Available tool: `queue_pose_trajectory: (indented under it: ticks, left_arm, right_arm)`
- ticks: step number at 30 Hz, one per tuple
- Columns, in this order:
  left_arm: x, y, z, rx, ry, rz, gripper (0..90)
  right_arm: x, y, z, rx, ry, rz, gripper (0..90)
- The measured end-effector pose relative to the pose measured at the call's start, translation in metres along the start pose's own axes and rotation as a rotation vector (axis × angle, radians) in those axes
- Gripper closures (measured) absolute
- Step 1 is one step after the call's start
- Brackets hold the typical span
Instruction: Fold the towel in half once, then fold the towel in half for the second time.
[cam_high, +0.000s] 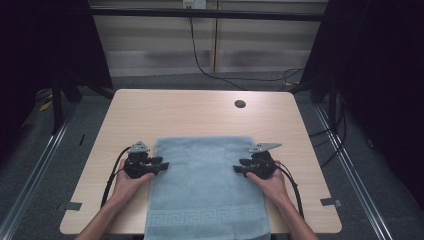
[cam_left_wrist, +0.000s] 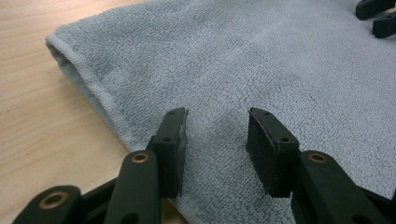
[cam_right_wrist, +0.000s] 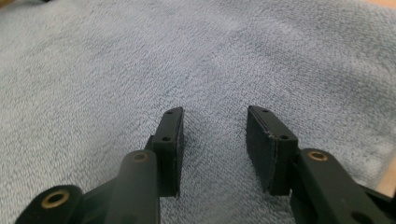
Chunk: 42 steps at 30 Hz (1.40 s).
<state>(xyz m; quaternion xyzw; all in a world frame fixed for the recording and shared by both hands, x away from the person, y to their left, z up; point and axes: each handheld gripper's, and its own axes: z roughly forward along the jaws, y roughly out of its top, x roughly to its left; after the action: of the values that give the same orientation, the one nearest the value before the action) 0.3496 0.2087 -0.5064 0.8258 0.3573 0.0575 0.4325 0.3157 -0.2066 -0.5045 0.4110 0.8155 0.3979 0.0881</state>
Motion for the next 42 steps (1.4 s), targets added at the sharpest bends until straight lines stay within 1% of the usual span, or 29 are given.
queue_pose_trajectory:
  ticks: [1,2,3,4,5,8,9,10,11,12,13,15,17,18,19,21,22,23,24,25,26,28,31,33,34,37,40,41,42]
  left_arm:
    - [-0.001,-0.001,-0.002,0.007,0.002,0.020,59.5]
    - [-0.002,-0.002,-0.003,0.011,-0.006,0.021,60.3]
    - [-0.002,-0.002,-0.003,0.011,-0.006,0.021,60.3]
    - [-0.006,-0.005,-0.006,0.014,-0.012,0.020,60.3]
    - [-0.007,-0.006,-0.007,0.018,-0.015,0.030,60.3]
    - [-0.011,-0.009,-0.010,0.024,-0.020,0.032,59.9]
    - [-0.015,-0.011,-0.013,0.027,-0.026,0.028,59.6]
    - [-0.015,-0.011,-0.013,0.027,-0.026,0.028,58.9]
    - [-0.019,-0.014,-0.017,0.036,-0.038,0.025,58.5]
    - [-0.019,-0.014,-0.017,0.036,-0.038,0.025,58.5]
    - [-0.023,-0.017,-0.019,0.036,-0.040,0.025,58.4]
    - [-0.024,-0.018,-0.019,0.035,-0.038,0.026,57.2]
    - [-0.030,-0.021,-0.022,0.041,-0.037,0.027,56.5]
    - [-0.032,-0.021,-0.023,0.052,-0.049,0.032,56.2]
    - [-0.035,-0.023,-0.025,0.053,-0.047,0.035,56.1]
    - [-0.039,-0.026,-0.027,0.054,-0.053,0.036,56.1]
    - [-0.041,-0.028,-0.030,0.068,-0.070,0.044,56.1]
    - [-0.041,-0.028,-0.030,0.068,-0.070,0.044,55.8]
    - [-0.043,-0.029,-0.033,0.081,-0.081,0.048,55.5]
    - [-0.047,-0.031,-0.037,0.090,-0.088,0.044,55.4]
    - [-0.047,-0.031,-0.037,0.090,-0.088,0.044,54.6]
    - [-0.054,-0.035,-0.041,0.095,-0.090,0.055,53.3]
    - [-0.056,-0.038,-0.044,0.099,-0.114,0.050,52.4]
    - [-0.057,-0.038,-0.045,0.100,-0.116,0.046,52.4]
    - [-0.056,-0.037,-0.046,0.097,-0.122,0.048,52.3]
    - [-0.055,-0.033,-0.047,0.082,-0.119,0.038,51.0]
    - [-0.055,-0.029,-0.048,0.075,-0.119,0.036,48.3]
    - [-0.053,-0.026,-0.048,0.063,-0.122,0.028,48.3]
    - [-0.052,-0.024,-0.048,0.060,-0.119,0.027,47.5]
  right_arm:
    - [0.003,-0.003,-0.001,-0.002,-0.003,-0.016,57.4]
    - [0.007,-0.005,-0.004,0.000,-0.010,-0.021,57.4]
    - [0.007,-0.005,-0.004,0.000,-0.010,-0.021,57.4]
    - [0.012,-0.008,-0.006,0.006,-0.013,-0.040,57.4]
    - [0.015,-0.011,-0.008,0.002,-0.009,-0.044,57.4]
    - [0.019,-0.015,-0.012,0.008,0.000,-0.050,57.4]
    - [0.020,-0.016,-0.013,0.006,0.004,-0.046,57.3]
    - [0.020,-0.017,-0.014,0.003,0.007,-0.038,57.1]
    - [0.022,-0.019,-0.015,0.000,0.009,-0.039,57.0]
    - [0.022,-0.019,-0.015,0.000,0.009,-0.039,57.0]
    - [0.025,-0.022,-0.017,-0.002,0.019,-0.045,56.7]
    - [0.027,-0.025,-0.020,-0.001,0.035,-0.036,56.7]
    - [0.029,-0.029,-0.024,0.001,0.045,-0.032,56.7]
    - [0.031,-0.030,-0.025,0.003,0.050,-0.030,56.8]
    - [0.033,-0.032,-0.027,0.005,0.052,-0.031,56.8]
    - [0.040,-0.035,-0.032,0.024,0.050,-0.045,56.7]
    - [0.041,-0.036,-0.033,0.024,0.051,-0.050,56.7]
    - [0.044,-0.038,-0.035,0.035,0.055,-0.052,56.6]
    - [0.047,-0.039,-0.037,0.046,0.061,-0.053,56.5]
    - [0.049,-0.040,-0.039,0.054,0.059,-0.056,55.7]
    - [0.051,-0.041,-0.040,0.049,0.068,-0.058,54.6]
    - [0.056,-0.043,-0.042,0.063,0.072,-0.058,53.0]
    - [0.060,-0.046,-0.046,0.072,0.092,-0.051,52.2]
    - [0.062,-0.047,-0.048,0.076,0.100,-0.047,50.8]
    - [0.061,-0.047,-0.048,0.078,0.113,-0.032,49.4]
    - [0.057,-0.042,-0.052,0.045,0.111,-0.017,48.6]
    - [0.052,-0.035,-0.061,-0.011,0.099,-0.009,48.5]
    - [0.052,-0.035,-0.061,-0.011,0.099,-0.009,48.5]
    - [0.045,-0.030,-0.068,-0.044,0.078,-0.009,48.6]
